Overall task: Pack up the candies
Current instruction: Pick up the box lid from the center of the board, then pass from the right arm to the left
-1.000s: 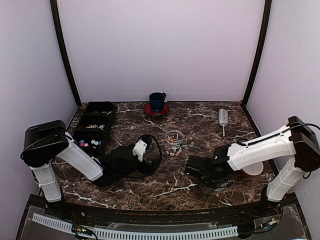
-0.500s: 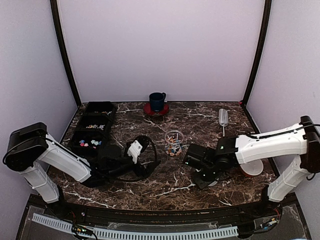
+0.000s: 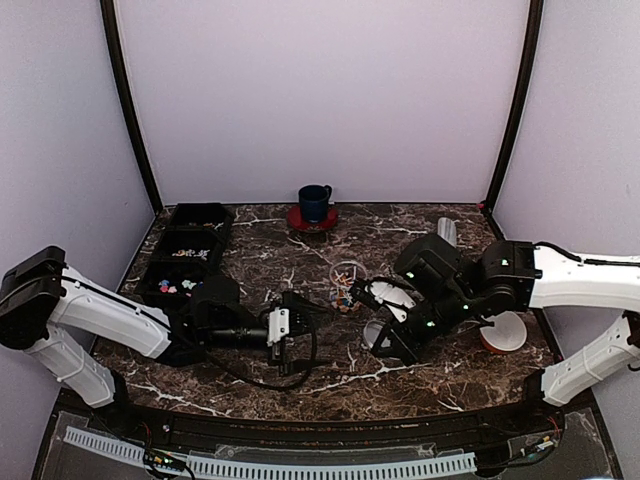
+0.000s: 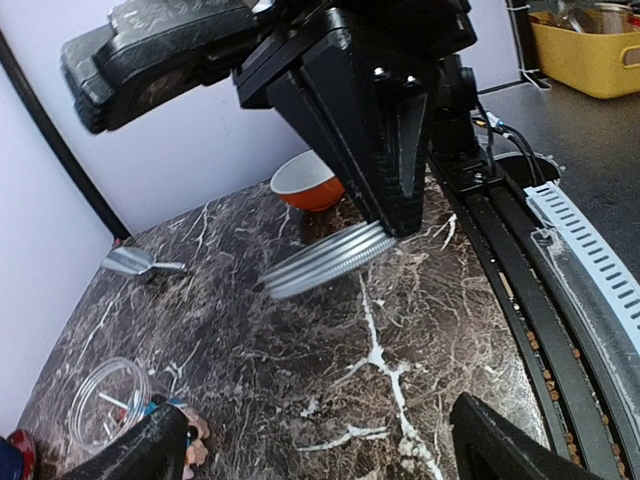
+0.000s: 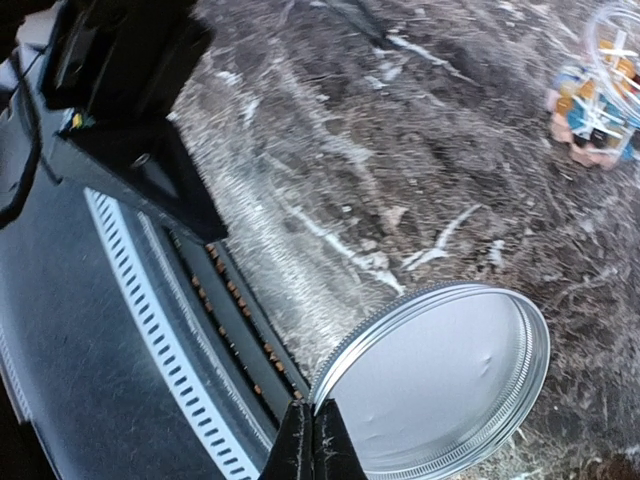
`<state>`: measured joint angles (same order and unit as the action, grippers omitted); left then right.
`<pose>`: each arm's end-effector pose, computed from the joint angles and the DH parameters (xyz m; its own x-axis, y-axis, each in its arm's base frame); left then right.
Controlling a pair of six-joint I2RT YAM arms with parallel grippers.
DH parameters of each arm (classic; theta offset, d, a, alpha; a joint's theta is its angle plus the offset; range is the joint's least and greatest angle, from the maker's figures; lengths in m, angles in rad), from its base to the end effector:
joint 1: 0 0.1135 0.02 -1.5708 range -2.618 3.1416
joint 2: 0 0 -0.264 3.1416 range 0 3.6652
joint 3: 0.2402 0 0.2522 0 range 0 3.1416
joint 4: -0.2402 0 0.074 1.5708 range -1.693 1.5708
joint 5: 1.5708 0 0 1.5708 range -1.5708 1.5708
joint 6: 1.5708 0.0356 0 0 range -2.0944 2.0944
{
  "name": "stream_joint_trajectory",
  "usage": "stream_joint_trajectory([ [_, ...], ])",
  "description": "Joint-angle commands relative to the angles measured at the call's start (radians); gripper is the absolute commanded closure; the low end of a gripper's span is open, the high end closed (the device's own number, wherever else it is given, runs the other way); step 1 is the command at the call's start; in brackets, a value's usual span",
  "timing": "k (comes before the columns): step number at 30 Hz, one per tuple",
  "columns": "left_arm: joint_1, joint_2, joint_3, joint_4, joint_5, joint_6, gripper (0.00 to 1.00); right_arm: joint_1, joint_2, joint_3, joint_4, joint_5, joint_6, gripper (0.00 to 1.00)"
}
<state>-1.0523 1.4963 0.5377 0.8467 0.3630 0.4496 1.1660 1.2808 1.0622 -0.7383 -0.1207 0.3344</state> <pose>0.1361 -0.2641 0.1988 0.3790 0.1555 -0.9122 0.9128 0.0991 0.3962 0.0983 0.2403 0.2825 -0.6125 -0.6023 -0.5118 -0.7821 0.5557 0.2820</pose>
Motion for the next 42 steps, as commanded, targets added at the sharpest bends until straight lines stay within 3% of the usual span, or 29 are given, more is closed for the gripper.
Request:
stream_joint_trajectory([
  [1,-0.007,-0.036,0.082,-0.152,0.152,0.136,0.08,-0.005,-0.011,0.018,0.011,-0.149,-0.118,1.00],
  [9,-0.049,0.006,0.206,-0.305,0.218,0.255,0.23,-0.007,0.005,0.018,0.031,-0.269,-0.203,1.00],
  [12,-0.067,0.032,0.238,-0.350,0.229,0.288,0.33,-0.009,0.014,0.019,0.048,-0.313,-0.217,1.00],
  [15,-0.083,0.057,0.264,-0.384,0.250,0.306,0.49,-0.016,0.028,0.030,0.038,-0.321,-0.231,1.00],
  [23,-0.098,0.072,0.264,-0.376,0.252,0.313,0.66,-0.041,0.033,0.028,0.026,-0.356,-0.261,1.00],
  [38,-0.113,0.095,0.283,-0.386,0.246,0.347,0.67,-0.074,0.044,0.005,0.039,-0.497,-0.303,1.00],
  [42,-0.117,0.089,0.283,-0.387,0.248,0.355,0.71,-0.078,0.061,0.007,0.030,-0.531,-0.316,1.00],
])
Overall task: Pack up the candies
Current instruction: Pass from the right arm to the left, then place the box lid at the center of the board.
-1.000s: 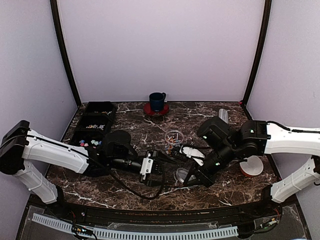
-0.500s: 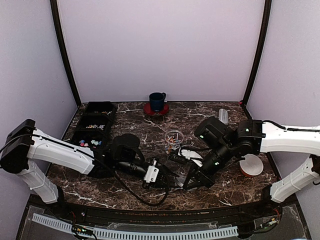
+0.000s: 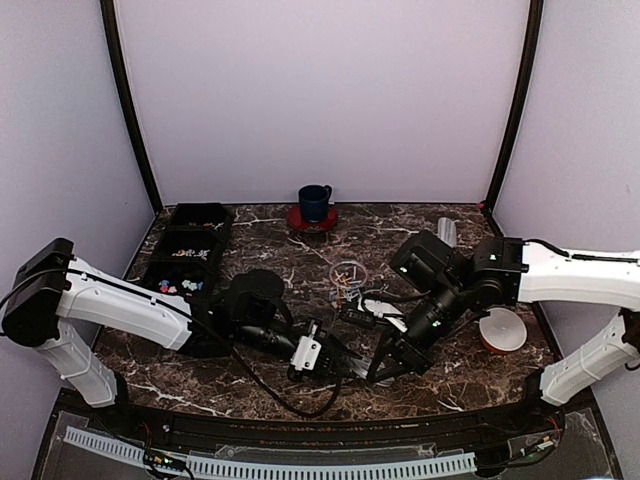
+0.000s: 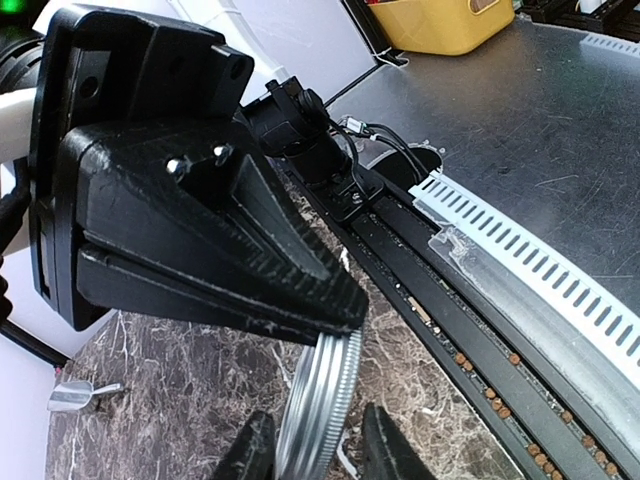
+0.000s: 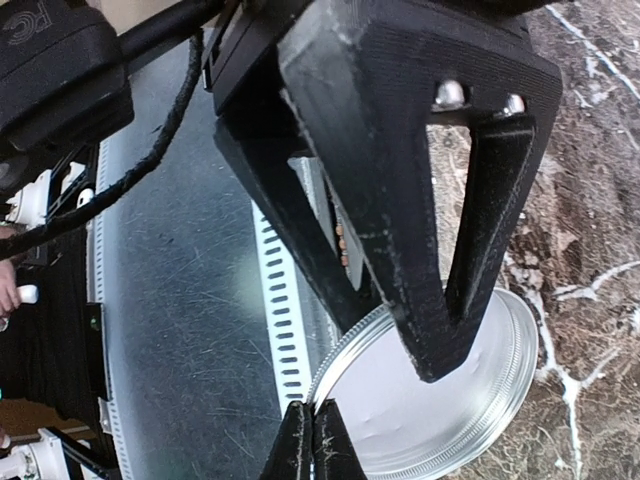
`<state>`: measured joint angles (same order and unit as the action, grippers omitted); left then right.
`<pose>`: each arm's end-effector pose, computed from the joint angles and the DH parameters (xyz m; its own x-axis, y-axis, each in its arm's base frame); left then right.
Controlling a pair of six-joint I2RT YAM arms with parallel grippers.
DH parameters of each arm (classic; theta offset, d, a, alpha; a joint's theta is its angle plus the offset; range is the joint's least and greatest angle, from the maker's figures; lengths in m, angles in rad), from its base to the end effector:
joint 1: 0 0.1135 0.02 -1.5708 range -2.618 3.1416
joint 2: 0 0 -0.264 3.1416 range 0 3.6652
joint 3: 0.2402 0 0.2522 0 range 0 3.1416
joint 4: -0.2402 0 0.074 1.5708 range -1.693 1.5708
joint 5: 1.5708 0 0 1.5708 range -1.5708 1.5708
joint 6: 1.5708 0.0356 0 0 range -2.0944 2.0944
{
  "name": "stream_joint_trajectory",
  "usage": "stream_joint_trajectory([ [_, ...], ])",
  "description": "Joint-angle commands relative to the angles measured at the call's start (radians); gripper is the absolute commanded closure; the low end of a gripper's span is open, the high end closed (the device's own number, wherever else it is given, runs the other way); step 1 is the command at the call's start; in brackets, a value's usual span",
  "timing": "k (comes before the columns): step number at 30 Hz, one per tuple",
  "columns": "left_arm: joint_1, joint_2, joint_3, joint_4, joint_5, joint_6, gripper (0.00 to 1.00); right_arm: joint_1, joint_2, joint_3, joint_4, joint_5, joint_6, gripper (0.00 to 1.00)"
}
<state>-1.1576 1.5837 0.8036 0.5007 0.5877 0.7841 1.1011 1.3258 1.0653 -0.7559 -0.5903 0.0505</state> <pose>0.1182 -0.3187 0.2193 0.6110 0.0701 -0.7885 0.7694 -0.2874 0.5705 0.1012 0.2432 0.2764 -0.4284 -0.7514 -0.5019 -0.8529 0.1529 0.4992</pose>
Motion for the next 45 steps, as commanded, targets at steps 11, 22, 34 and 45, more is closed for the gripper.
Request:
stream_joint_trajectory([
  [11,-0.014,-0.003,0.016,-0.051,0.073,-0.014,0.93,-0.039,0.002,0.015,-0.005,-0.017,-0.054,0.98],
  [22,-0.014,0.100,0.053,0.100,-0.031,-0.472,0.91,-0.109,-0.131,0.067,-0.069,0.385,-0.023,0.15],
  [34,0.052,0.398,0.370,-0.106,-0.056,-0.918,0.85,-0.280,-0.193,0.059,-0.089,0.766,0.094,0.03],
  [45,0.135,0.587,0.562,-0.214,-0.081,-1.173,0.79,-0.299,-0.230,0.016,-0.091,0.791,0.122,0.01],
])
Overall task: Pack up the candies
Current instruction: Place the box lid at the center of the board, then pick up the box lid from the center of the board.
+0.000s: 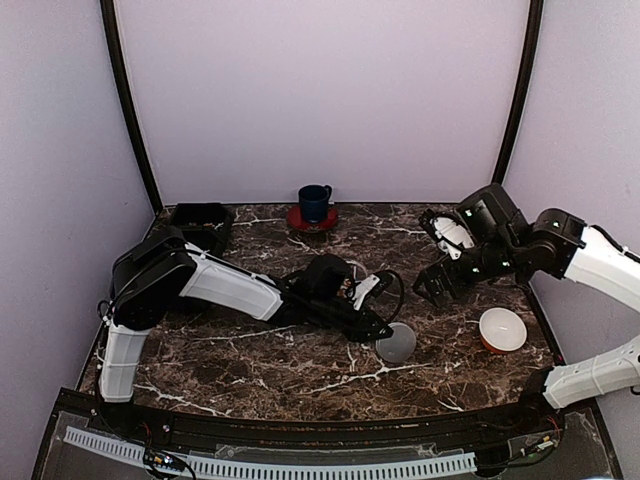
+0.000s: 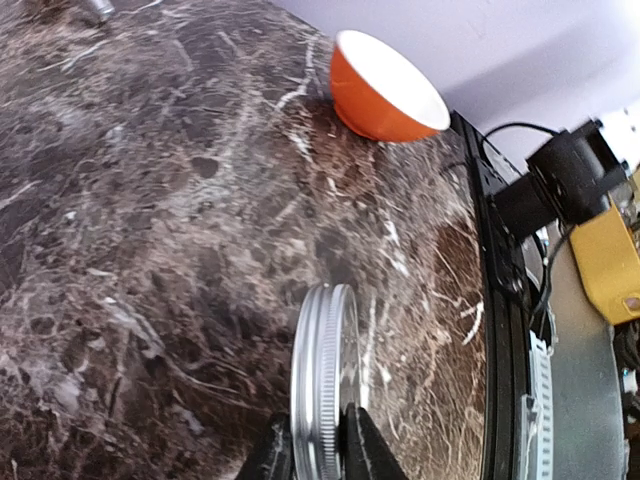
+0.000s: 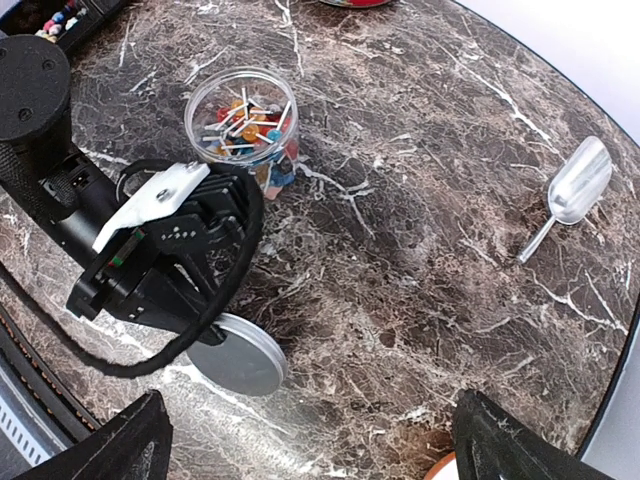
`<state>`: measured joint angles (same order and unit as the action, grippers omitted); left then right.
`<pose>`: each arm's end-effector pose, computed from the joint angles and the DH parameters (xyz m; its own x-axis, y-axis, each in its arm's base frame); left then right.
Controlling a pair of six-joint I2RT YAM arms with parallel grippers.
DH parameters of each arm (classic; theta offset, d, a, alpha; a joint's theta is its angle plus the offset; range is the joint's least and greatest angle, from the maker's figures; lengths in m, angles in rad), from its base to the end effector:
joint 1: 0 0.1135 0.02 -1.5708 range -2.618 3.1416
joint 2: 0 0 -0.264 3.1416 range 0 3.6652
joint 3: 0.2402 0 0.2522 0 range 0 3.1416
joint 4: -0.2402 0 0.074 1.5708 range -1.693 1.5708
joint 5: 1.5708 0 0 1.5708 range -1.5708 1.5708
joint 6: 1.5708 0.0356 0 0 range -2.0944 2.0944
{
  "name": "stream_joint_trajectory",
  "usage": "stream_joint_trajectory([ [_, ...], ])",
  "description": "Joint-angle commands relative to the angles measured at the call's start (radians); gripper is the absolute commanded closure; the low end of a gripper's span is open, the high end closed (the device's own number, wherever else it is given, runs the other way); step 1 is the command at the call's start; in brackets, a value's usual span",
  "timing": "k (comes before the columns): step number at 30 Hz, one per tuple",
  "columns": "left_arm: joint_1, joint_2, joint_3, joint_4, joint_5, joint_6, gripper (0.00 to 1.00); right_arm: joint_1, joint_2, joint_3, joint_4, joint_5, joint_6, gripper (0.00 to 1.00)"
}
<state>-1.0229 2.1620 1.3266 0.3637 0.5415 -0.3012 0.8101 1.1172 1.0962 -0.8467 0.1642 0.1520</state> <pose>0.2287 -0.4100 0.1438 -0.5140 0.3543 -0.7812 0.8567 0.1671 -0.4879 0.1566 0.1561 0.3224 -0.6170 -0.4316 -0.6580 -0.5547 0.8317 -0.0254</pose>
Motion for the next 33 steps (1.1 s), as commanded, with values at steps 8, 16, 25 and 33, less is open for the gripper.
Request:
stream_joint_trajectory([
  [8,0.007,0.015,0.055,-0.110,-0.067,-0.105,0.54,-0.009,-0.034,-0.051,0.019,-0.005,-0.012,0.02],
  [16,0.007,-0.040,0.056,-0.155,-0.125,-0.080,0.33,-0.008,-0.006,-0.070,0.040,-0.068,0.018,0.02],
  [25,0.007,-0.214,-0.031,-0.189,-0.288,0.026,0.19,0.019,0.090,-0.098,0.065,-0.122,0.162,0.02],
  [33,0.007,-0.411,-0.194,-0.140,-0.470,0.169,0.01,0.112,0.143,-0.173,0.142,-0.048,0.298,0.02],
])
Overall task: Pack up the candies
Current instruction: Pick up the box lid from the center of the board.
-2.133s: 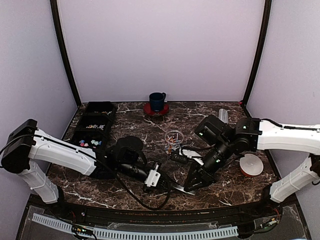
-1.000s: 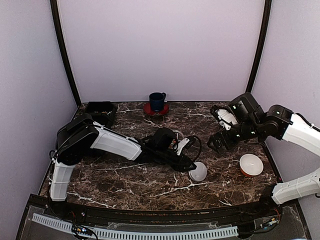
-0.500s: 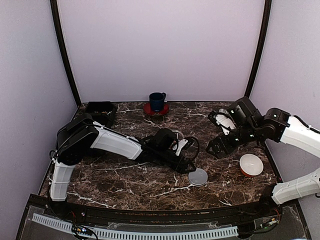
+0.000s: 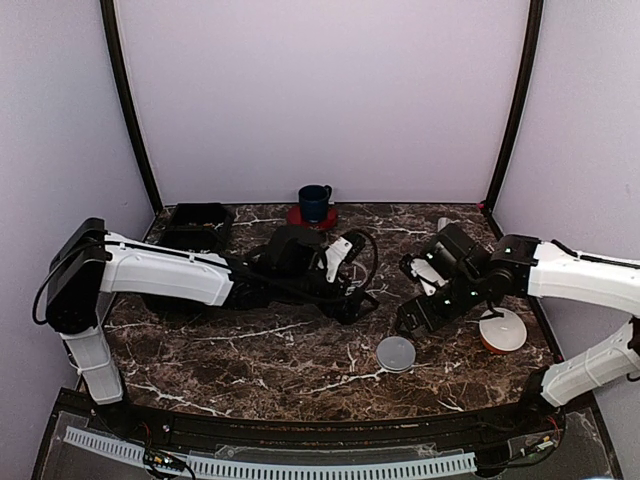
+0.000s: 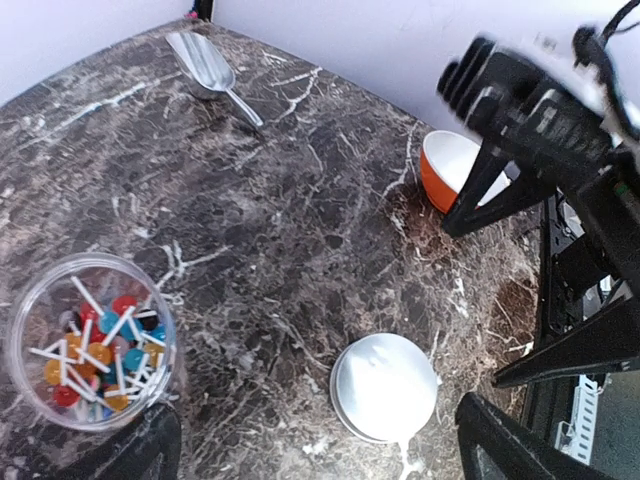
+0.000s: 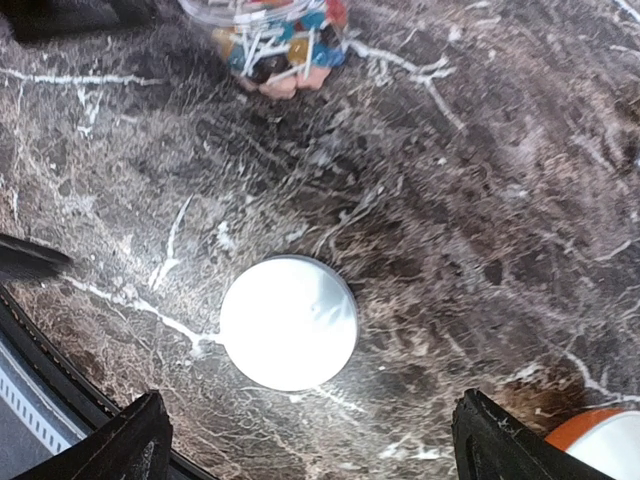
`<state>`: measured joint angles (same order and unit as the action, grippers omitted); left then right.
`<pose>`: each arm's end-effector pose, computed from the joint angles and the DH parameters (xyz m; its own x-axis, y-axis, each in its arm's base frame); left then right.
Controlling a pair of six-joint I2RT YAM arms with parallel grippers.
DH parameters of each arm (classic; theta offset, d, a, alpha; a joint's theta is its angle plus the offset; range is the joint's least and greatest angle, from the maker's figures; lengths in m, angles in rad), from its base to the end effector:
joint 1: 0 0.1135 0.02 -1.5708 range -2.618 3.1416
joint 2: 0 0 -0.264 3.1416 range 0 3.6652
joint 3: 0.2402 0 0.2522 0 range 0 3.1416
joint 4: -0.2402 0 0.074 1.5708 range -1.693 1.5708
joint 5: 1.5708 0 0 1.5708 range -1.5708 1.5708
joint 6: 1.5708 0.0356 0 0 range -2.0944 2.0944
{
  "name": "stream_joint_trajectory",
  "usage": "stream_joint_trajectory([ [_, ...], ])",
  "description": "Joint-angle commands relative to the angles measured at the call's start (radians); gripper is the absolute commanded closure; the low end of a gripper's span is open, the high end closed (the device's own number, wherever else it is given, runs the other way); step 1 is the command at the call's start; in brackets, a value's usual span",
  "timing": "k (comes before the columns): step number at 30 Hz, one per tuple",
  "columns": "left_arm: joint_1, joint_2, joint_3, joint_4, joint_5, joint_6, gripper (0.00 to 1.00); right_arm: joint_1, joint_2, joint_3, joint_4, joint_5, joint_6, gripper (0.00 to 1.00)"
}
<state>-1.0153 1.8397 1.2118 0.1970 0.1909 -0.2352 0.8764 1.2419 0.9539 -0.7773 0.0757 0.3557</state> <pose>0.2171 -0.3626 0.2272 -0.4298 0.2586 -0.8651 0.8483 0.4438 -0.2888 0.1554 0.1824 0.2555 -0.7835 -0.3982 -0.4770 -0.5013 0.8587 0.1066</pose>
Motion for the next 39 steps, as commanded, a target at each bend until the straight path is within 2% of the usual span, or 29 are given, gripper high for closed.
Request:
stream_joint_trajectory([
  [1,0.000,-0.109,-0.104,0.050,-0.147,0.117,0.01,0.057,0.027,-0.037,0.081,0.051,0.104,0.02],
  [6,0.002,-0.190,-0.223,0.163,-0.344,0.164,0.01,0.109,0.094,-0.053,0.107,0.093,0.142,0.02],
  [10,0.017,-0.198,-0.287,0.242,-0.484,0.182,0.01,0.144,0.156,-0.046,0.104,0.116,0.153,0.02],
  [16,0.076,-0.172,-0.370,0.361,-0.454,0.110,0.01,0.156,0.194,-0.066,0.130,0.108,0.171,0.02],
  [22,0.097,-0.146,-0.442,0.497,-0.419,0.101,0.01,0.157,0.233,-0.084,0.155,0.101,0.175,0.02],
  [39,0.141,-0.114,-0.482,0.555,-0.367,0.051,0.01,0.157,0.336,-0.073,0.194,0.085,0.149,0.02],
])
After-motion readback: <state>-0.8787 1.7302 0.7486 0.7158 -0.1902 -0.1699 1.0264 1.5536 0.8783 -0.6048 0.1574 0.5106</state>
